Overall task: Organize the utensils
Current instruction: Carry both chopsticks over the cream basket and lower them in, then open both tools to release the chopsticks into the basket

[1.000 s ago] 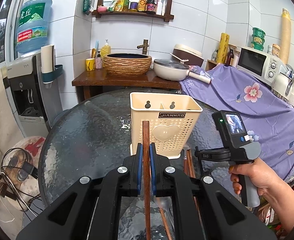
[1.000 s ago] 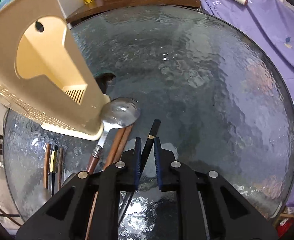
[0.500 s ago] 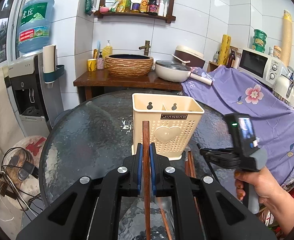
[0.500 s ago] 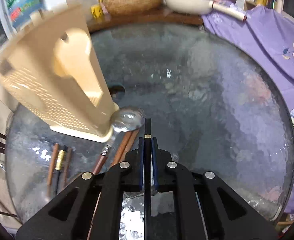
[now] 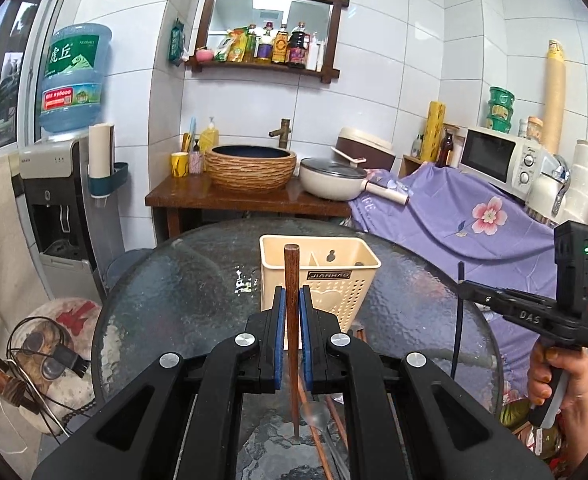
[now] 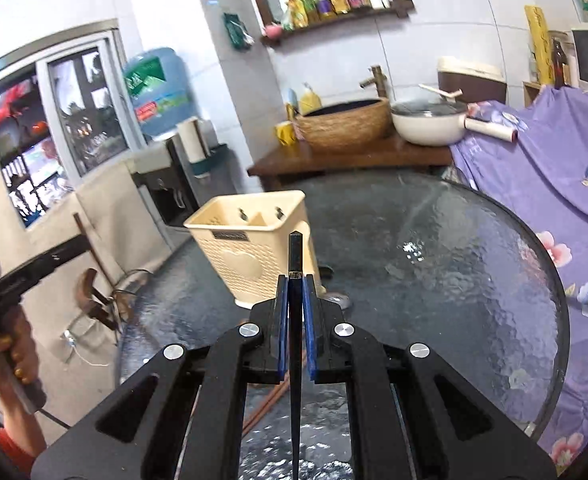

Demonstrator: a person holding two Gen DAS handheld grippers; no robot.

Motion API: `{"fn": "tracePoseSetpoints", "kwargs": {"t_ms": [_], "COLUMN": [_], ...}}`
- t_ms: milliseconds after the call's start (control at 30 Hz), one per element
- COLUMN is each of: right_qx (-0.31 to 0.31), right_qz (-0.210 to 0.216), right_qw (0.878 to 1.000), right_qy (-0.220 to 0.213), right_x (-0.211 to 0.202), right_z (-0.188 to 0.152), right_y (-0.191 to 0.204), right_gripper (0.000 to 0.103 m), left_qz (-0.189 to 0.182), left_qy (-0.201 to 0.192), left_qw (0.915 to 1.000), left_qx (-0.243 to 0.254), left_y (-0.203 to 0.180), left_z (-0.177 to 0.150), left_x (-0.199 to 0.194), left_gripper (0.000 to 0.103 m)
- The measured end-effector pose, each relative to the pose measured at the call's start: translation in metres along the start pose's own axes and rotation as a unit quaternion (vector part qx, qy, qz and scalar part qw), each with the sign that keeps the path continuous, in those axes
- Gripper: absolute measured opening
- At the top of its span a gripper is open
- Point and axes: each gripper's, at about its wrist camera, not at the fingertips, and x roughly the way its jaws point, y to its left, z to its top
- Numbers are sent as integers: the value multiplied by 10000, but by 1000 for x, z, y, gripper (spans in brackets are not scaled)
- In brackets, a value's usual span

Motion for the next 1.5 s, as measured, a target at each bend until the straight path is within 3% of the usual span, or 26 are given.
{"fn": "tracePoseSetpoints", "kwargs": {"t_ms": [267, 500, 833, 1067, 1233, 1500], "right_qx": [-231, -173, -224, -225, -238, 160], "right_qz": [75, 237, 178, -290, -655, -695], "right_qw": [9994, 9992, 9963, 9903, 9884, 9948], "right_qy": [-252, -284, -805, -1337, -1348, -730], "right_x": [-20, -16, -26, -18, 17, 84], "right_z": [15, 48, 149, 202, 198, 141], "right_y": [19, 29, 57, 73, 69, 37], "right_gripper": [8, 8, 8, 8, 8, 8], "left_qz": [-10, -125, -158, 334, 550, 673], "left_qy": [-75, -56, -489, -906, -679, -118], "left_qw": [10000, 9999, 9986, 9952, 9959, 9974], "left_qx": [27, -26, -125, -159, -226, -239], "left_y": [-5, -2, -8, -18, -17, -8], "left_z": [14, 41, 133, 187, 178, 126], "left_x": [0, 6, -1, 17, 58, 111], "left_gripper": [7, 7, 7, 7, 7, 7]}}
